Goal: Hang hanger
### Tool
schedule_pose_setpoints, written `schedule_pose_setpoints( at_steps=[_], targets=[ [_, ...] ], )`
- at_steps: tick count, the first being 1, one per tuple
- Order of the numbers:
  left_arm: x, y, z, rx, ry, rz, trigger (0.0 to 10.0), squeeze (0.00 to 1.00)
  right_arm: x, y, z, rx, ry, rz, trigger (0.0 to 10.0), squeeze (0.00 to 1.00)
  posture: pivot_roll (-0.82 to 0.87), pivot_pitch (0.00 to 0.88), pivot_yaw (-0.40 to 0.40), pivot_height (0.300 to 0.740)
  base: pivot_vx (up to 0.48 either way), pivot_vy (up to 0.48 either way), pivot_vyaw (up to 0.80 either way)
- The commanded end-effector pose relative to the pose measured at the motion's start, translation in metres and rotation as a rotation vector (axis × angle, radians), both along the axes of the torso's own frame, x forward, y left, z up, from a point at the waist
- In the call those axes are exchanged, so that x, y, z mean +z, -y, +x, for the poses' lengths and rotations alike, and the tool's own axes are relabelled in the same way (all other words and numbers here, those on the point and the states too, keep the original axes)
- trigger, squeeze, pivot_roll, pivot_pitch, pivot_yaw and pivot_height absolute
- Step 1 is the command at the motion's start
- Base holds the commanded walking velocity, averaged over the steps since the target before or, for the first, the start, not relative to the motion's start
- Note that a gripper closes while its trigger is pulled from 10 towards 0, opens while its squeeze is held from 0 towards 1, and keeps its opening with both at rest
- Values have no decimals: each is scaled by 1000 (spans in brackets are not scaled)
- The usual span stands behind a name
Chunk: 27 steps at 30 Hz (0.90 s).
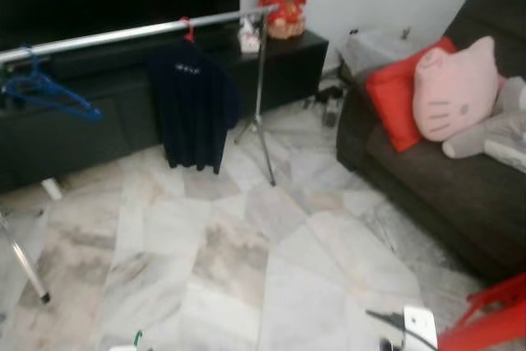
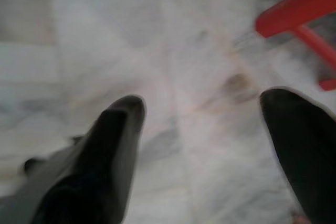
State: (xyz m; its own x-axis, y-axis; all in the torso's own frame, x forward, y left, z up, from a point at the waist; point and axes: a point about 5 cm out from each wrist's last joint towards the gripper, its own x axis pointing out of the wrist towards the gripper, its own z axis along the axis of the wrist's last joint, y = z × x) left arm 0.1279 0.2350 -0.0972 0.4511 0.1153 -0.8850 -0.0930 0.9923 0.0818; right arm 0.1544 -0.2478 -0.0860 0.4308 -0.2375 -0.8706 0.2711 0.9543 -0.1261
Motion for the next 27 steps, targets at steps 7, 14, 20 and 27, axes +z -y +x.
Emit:
schedule_pose_setpoints(
  at_steps=[7,14,20,27],
  targets=[
    [-2,1,-4,-12,-22,1,10000,0,3,2,6,-5,18,-11,10000,0,30,0,-65,740,410,0,0],
    [-2,2,-4,-13,-21,-1,10000,0,3,2,6,-4,19,-12,10000,0,31,0,-66,740,409,0,0],
    [-2,1,-4,-13,-20,-2,10000,0,3,2,6,-5,21,-11,10000,0,30,0,-65,740,409,0,0],
    [-2,1,-5,-9,-21,-1,10000,0,3,2,6,-6,20,-10,10000,0,30,0,-65,740,409,0,0]
  ],
)
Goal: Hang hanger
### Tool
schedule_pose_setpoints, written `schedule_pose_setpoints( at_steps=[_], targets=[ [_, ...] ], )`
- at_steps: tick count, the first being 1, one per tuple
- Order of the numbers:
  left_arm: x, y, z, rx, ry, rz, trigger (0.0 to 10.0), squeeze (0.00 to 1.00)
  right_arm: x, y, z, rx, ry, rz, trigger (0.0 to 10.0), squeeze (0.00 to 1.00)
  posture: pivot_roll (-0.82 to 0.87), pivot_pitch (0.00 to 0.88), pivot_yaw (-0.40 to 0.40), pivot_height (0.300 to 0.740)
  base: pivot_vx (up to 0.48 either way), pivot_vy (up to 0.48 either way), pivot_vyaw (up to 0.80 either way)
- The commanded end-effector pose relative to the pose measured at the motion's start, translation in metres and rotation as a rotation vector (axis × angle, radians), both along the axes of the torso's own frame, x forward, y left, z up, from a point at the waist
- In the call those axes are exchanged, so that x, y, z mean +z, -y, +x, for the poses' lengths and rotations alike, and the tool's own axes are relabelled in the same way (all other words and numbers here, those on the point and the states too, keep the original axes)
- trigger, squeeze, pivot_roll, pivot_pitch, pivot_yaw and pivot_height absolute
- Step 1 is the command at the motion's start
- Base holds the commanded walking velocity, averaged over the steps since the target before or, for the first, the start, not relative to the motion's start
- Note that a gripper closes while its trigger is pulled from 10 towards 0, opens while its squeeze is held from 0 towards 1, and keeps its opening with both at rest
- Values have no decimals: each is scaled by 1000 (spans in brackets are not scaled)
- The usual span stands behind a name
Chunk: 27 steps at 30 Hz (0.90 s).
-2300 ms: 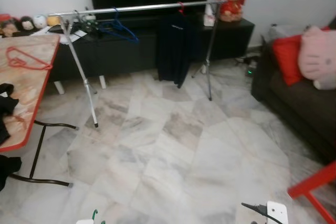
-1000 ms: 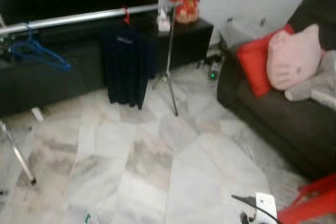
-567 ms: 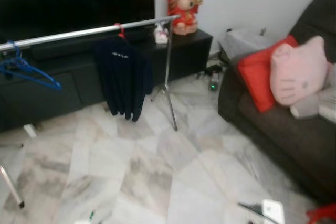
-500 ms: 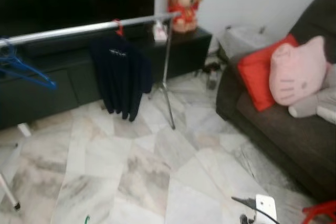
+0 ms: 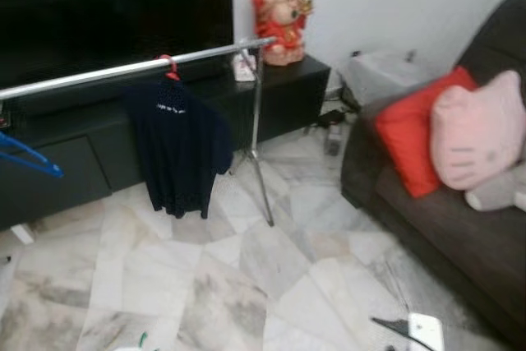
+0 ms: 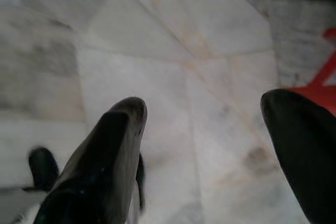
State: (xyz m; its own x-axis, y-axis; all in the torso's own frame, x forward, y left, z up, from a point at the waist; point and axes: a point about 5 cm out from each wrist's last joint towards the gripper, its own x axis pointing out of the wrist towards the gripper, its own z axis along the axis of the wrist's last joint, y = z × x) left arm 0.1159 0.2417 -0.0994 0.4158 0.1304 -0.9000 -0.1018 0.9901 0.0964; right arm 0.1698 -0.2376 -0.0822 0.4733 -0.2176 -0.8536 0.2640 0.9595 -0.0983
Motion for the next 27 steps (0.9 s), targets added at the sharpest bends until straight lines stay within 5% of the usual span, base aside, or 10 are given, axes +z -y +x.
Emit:
schedule_pose_setpoints(
  at_steps=[1,27],
  targets=[
    [0,8,7,-22,17,-12,10000,0,-1,12,-10,-19,-26,-26,10000,0,30,0,-65,740,409,0,0],
    [1,7,9,-16,19,-2,10000,0,0,11,-7,4,-21,-12,10000,0,27,0,-69,740,384,0,18]
  ],
)
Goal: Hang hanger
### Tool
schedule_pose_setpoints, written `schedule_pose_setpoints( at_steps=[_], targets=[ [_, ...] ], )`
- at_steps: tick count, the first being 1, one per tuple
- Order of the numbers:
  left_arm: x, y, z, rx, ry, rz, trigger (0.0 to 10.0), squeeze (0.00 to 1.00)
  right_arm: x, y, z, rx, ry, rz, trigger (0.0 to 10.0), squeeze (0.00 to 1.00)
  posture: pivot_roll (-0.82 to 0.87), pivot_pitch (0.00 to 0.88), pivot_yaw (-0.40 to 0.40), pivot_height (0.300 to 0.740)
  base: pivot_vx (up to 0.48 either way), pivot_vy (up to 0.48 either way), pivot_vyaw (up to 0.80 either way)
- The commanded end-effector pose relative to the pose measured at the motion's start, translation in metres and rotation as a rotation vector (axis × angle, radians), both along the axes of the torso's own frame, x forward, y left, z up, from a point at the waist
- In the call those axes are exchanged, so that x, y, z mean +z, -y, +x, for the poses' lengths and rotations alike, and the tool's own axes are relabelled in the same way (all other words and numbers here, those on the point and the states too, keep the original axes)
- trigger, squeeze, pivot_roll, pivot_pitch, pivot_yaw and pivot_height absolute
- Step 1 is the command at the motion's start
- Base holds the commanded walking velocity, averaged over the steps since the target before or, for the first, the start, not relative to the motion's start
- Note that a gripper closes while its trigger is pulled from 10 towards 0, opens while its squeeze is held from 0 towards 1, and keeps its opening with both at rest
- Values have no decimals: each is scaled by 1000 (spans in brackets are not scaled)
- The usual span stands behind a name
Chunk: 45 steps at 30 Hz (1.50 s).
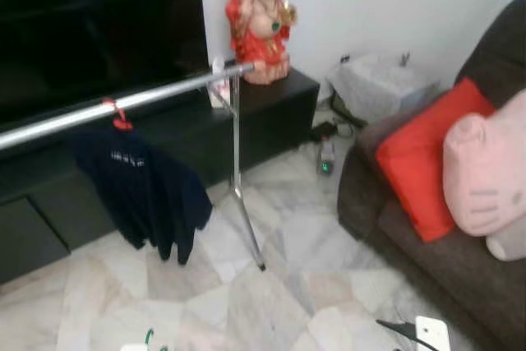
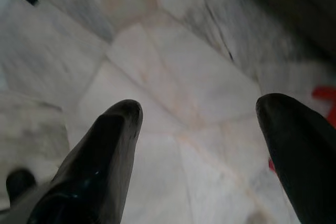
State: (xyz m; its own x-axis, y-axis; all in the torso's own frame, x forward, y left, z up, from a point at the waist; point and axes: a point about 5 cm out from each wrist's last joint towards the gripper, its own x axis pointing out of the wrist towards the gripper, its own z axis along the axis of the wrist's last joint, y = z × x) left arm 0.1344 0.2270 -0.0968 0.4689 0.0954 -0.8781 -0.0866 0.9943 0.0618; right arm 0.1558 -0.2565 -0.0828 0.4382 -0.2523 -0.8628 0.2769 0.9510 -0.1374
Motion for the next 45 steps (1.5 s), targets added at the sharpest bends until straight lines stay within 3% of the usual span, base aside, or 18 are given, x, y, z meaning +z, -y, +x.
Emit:
schedule_pose_setpoints(
  at_steps=[1,25,37,45],
  targets=[
    [-2,-9,-10,3,-40,42,10000,0,1,-8,7,31,14,20,10000,0,27,0,-71,740,0,0,800],
    [0,-10,-6,42,-7,100,10000,0,1,-8,9,58,5,36,10000,0,42,0,-83,740,0,0,800],
    [-1,-6,-7,50,3,70,10000,0,1,-6,7,61,1,47,10000,0,42,0,-88,740,0,0,0],
    [-2,-4,-8,49,-2,62,10000,0,1,-5,6,74,-4,43,10000,0,52,0,-96,740,288,0,0]
  ],
)
